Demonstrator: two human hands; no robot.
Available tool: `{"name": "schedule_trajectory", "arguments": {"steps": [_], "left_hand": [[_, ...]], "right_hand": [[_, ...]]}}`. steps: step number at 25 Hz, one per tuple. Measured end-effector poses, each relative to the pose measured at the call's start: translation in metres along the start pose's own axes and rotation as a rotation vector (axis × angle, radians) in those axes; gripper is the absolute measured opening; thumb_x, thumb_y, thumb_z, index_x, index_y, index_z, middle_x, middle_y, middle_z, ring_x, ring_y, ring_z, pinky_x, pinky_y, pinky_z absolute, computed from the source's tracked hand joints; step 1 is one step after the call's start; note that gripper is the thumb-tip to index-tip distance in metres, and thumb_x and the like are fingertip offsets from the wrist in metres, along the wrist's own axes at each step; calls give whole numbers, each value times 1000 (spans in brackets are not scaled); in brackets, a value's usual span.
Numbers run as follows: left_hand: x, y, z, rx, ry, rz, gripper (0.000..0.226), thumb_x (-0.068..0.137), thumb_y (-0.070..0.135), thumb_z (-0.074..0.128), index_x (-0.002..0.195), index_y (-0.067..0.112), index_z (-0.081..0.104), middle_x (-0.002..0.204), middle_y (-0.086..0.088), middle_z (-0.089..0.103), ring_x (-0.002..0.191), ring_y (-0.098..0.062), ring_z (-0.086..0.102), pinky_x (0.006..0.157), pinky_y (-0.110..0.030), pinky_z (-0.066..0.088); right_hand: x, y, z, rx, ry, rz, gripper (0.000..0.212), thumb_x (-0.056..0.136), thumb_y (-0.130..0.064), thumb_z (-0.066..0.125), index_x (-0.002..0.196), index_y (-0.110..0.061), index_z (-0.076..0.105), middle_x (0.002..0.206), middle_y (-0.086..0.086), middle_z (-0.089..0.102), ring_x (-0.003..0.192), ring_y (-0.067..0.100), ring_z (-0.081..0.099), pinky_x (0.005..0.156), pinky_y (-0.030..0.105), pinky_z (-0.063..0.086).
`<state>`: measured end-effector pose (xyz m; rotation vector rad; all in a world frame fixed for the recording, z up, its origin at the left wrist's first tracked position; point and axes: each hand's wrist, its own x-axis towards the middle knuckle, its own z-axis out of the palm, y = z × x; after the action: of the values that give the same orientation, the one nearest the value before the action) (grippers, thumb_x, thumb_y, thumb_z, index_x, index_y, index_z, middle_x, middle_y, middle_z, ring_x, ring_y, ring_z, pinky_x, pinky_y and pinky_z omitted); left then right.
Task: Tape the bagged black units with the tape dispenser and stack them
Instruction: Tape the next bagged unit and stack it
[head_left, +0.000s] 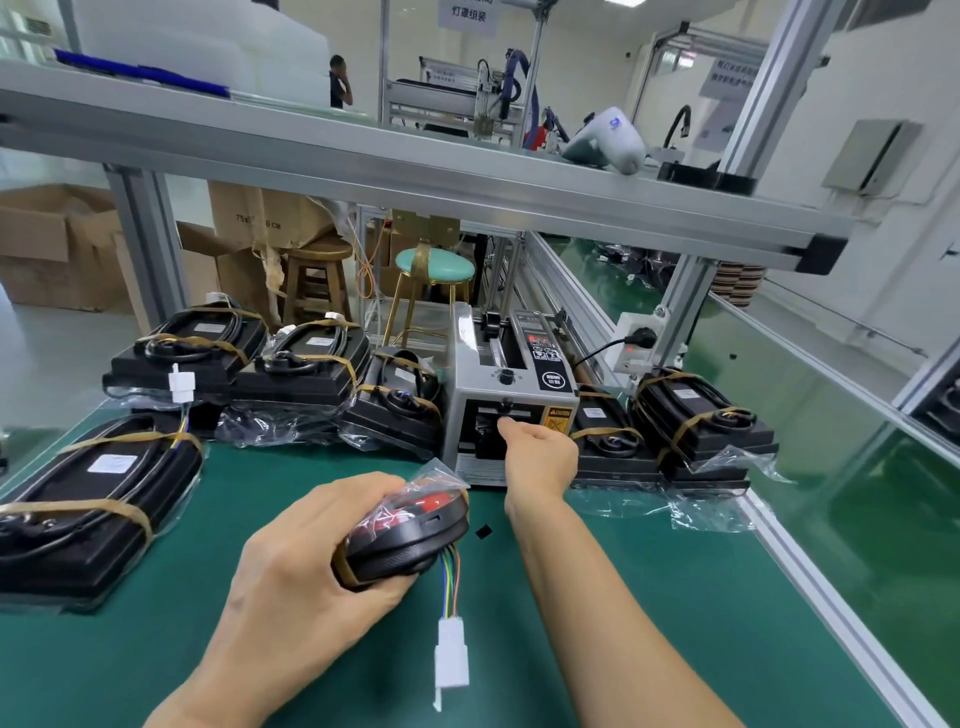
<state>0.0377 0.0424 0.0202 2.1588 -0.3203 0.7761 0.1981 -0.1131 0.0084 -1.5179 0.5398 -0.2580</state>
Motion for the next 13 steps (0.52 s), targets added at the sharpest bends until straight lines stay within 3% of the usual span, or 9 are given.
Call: {"name": "schedule_trajectory", "arguments": {"steps": [3, 6, 8, 10, 12, 13], "left_hand": [[0, 3, -1, -15, 12, -12, 50, 59, 23, 74, 109, 20, 68, 105, 12, 67, 95, -9, 64, 84, -30, 49], [1, 6, -1, -38, 62, -47, 45, 62, 33, 69, 106, 22, 68, 100, 16, 66, 91, -7, 62, 81, -22, 47], [2, 7, 2, -47, 111, -79, 45, 60, 28, 73, 105, 26, 67, 99, 17, 65, 91, -6, 62, 81, -22, 47], [3, 8, 6, -46, 139, -98, 48, 59, 22, 74, 106, 27, 66, 99, 17, 66, 92, -8, 63, 82, -27, 48], [2, 9, 9, -37, 161, -102, 48, 59, 21, 74, 106, 28, 66, 99, 17, 66, 92, -10, 63, 82, -30, 49], [1, 9, 10, -31, 173, -99, 47, 59, 21, 74, 105, 28, 66, 99, 18, 65, 91, -10, 63, 81, -30, 49]], "right_hand": [[-7, -9, 0, 95, 10, 105, 13, 83, -14, 71, 73, -17, 65, 66, -4, 57, 63, 15, 51, 63, 28, 43], [-35, -22, -20, 189, -208, 175, 14, 85, -17, 69, 73, -19, 62, 62, -4, 51, 57, 12, 40, 55, 22, 31], [-67, -25, -42, 191, -518, 77, 7, 78, -26, 74, 77, -20, 72, 76, -11, 69, 70, 8, 58, 64, 17, 35], [-100, -27, -60, 147, -756, 7, 11, 72, -30, 74, 80, -24, 78, 107, -21, 70, 86, -10, 62, 77, 15, 37], [-112, -21, -67, 131, -772, -40, 4, 77, -21, 75, 76, -21, 79, 120, -17, 65, 97, -9, 60, 94, 23, 37], [-112, -16, -69, 138, -759, -45, 10, 81, -15, 71, 74, -16, 78, 122, -13, 65, 106, -3, 60, 102, 28, 36]]}}
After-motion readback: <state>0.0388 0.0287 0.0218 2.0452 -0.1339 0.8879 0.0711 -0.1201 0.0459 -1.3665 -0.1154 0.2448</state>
